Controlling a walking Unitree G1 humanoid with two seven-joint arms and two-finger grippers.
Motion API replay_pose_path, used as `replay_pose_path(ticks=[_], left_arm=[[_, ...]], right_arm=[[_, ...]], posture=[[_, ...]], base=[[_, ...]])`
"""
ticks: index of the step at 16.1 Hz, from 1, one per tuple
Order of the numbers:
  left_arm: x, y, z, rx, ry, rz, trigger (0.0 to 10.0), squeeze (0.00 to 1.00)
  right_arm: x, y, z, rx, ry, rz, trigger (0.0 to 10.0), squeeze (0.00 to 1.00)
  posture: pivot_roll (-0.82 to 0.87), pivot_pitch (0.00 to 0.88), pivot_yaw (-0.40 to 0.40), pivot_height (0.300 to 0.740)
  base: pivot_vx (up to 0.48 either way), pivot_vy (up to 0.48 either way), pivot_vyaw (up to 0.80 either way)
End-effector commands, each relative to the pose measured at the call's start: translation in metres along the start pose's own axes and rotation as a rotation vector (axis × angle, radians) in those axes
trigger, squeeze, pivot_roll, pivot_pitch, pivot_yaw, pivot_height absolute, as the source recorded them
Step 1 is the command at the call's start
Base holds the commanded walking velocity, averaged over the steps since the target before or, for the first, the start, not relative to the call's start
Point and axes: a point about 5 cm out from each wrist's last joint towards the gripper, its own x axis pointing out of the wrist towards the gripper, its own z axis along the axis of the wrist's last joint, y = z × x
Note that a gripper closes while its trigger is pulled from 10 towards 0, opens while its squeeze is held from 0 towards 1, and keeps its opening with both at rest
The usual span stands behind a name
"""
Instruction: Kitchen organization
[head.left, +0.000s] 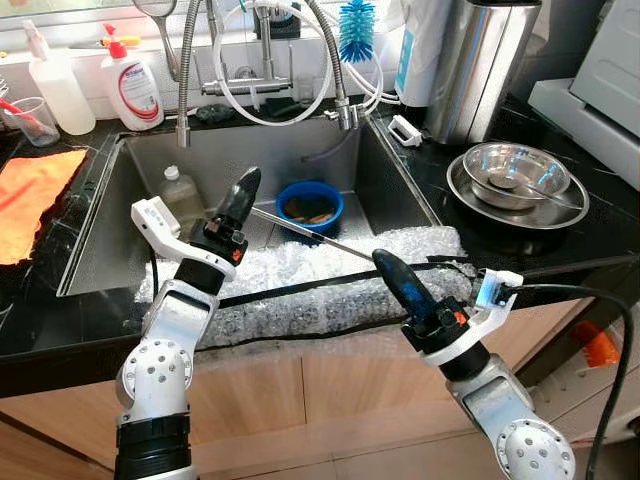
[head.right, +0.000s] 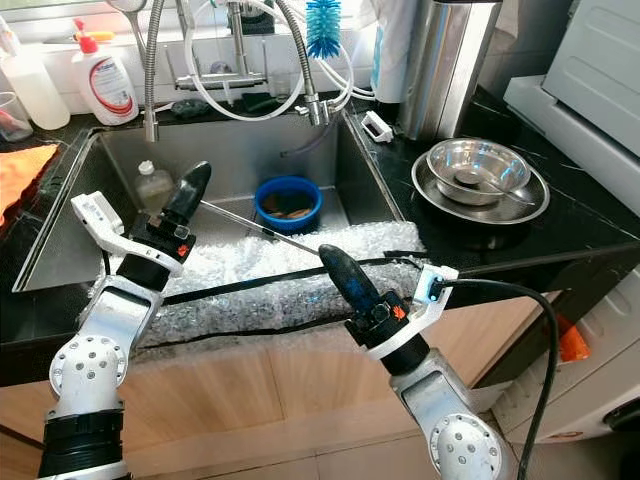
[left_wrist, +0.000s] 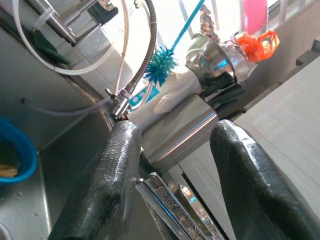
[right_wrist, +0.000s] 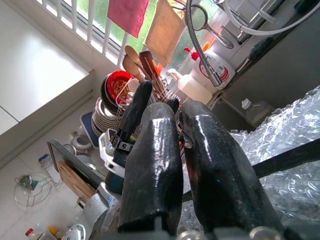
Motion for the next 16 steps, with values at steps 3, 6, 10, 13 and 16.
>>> replay_pose_path(ticks=[3, 6, 10, 13, 16], left_arm=[[0.0, -0.004, -0.002, -0.009, 0.029, -0.031, 10.0, 0.0], [0.0, -0.005, -0.004, -0.016, 0.041, -0.038, 10.0, 0.0], [-0.001, -0.009, -0.008, -0.032, 0.074, -0.071, 10.0, 0.0], [-0.002, -0.013, -0.012, -0.033, 0.116, -0.1, 10.0, 0.0], [-0.002, -0.015, -0.014, -0.043, 0.132, -0.11, 10.0, 0.0]], right_arm=[[0.0, 0.0, 0.004, -0.004, -0.028, 0.016, 10.0, 0.0], [0.001, 0.002, 0.008, 0.008, -0.062, 0.03, 10.0, 0.0], [0.0, 0.0, 0.006, 0.01, -0.055, 0.024, 10.0, 0.0], [0.001, -0.001, 0.005, 0.011, -0.052, 0.022, 10.0, 0.0], [0.001, -0.001, 0.005, 0.014, -0.058, 0.025, 10.0, 0.0]], posture=[[0.0, 0.0, 0.023, 0.74], [0.0, 0.0, 0.022, 0.74], [0.0, 0.0, 0.024, 0.74], [0.0, 0.0, 0.025, 0.74], [0.0, 0.0, 0.025, 0.74]], base=[[0.0, 0.0, 0.0], [0.0, 0.0, 0.0], [0.0, 0.0, 0.0], [0.0, 0.0, 0.0], [0.0, 0.0, 0.0]])
